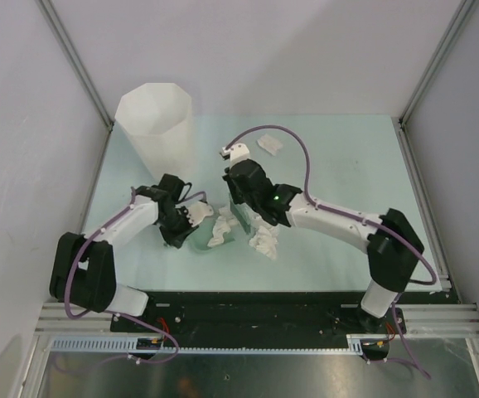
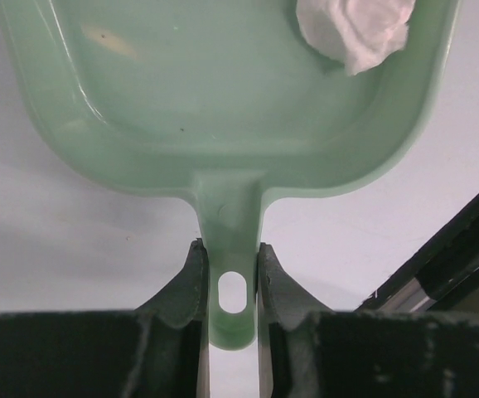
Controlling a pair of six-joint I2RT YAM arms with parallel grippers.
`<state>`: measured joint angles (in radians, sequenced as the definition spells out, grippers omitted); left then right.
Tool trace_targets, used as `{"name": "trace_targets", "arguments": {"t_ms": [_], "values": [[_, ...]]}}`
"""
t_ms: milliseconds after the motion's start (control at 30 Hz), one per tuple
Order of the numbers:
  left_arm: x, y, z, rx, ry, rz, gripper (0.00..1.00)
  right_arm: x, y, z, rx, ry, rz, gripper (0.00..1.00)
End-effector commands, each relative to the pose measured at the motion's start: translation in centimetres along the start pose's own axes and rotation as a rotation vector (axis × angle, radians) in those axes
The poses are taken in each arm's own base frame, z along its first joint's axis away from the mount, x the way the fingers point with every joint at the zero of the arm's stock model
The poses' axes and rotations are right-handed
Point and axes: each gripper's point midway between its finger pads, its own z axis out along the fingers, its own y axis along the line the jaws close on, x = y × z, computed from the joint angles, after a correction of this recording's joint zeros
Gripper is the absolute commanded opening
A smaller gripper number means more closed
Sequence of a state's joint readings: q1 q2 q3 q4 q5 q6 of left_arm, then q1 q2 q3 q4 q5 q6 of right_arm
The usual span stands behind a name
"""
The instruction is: Sweep away the paper scraps from the table
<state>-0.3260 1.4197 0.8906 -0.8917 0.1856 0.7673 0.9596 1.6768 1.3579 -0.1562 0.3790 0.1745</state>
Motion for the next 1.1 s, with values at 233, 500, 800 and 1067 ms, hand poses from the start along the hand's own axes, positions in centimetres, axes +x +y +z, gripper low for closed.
{"name": "trace_targets", "arguments": {"t_ms": [233,500,800,1067], "values": [[-3.1,0.2,-3.4,-0.009,-0.282,-0.042,0.00,1.1,-6.7,3.0,0.191,0.031,0.099,0.00],[-7.6,1.1,-10.5,-0.116,-0.498,-0.075,0.00,-3.6,-7.4,-1.4,0.172,-0.080,0.127,0.00],[-13.6,2.6,-21.8,-0.221,-0.765,-0.151,0.00,-6.9,-9.3,-7.4,0.192,-0.182,0.175,0.00],[-14.6,8.1,-32.2,-0.557,-0.859,-0.283,0.00,-5.8,-9.6,-9.1,0.186,-0.179,0.188,0.00]]}}
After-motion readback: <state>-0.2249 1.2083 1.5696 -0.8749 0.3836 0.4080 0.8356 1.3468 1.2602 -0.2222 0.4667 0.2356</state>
